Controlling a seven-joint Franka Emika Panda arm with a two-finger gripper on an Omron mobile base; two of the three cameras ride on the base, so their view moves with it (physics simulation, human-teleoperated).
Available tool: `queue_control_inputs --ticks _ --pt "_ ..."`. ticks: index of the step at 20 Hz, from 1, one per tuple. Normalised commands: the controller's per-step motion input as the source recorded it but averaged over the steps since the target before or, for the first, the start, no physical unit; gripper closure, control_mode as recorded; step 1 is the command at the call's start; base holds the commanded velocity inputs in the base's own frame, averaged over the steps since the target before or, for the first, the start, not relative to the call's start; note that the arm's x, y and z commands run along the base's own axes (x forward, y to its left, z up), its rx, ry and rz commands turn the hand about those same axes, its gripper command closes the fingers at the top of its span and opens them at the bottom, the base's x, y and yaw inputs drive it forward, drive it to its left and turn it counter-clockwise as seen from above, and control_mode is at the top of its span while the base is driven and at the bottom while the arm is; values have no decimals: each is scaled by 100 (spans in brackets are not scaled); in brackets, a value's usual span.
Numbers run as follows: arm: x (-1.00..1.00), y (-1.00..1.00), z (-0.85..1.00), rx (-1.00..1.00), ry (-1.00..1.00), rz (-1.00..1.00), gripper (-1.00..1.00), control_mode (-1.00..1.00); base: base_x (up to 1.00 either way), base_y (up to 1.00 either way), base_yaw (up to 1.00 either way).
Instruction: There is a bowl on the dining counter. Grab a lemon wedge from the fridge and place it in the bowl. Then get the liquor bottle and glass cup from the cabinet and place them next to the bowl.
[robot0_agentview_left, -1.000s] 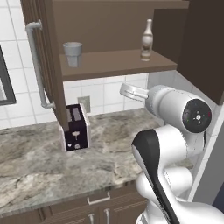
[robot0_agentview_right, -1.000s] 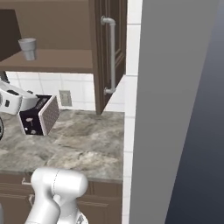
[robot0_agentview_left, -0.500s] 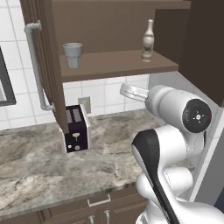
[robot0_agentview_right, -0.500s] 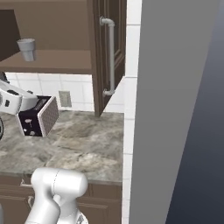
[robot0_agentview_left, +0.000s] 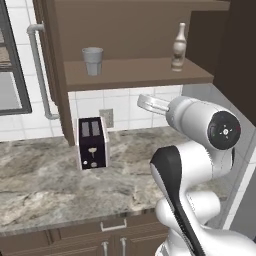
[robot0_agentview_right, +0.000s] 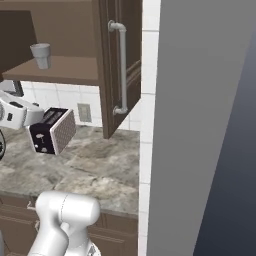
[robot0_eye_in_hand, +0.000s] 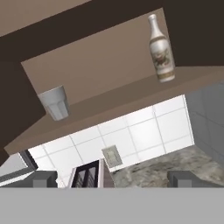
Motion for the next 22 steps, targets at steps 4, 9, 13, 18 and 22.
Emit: queue_control_inputs --ticks 4,9,13,18,22 --pt "0 0 0 0 0 0 -100 100 68 0 24" --pt "0 0 0 0 0 0 -100 100 88 7 5" --pt "40 0 8 0 2 0 -100 -100 50 2 0" --pt "18 -6 43 -4 0 0 -100 -100 0 0 0" --pt "-1 -17 48 -11 -2 0 -100 -100 0 0 0"
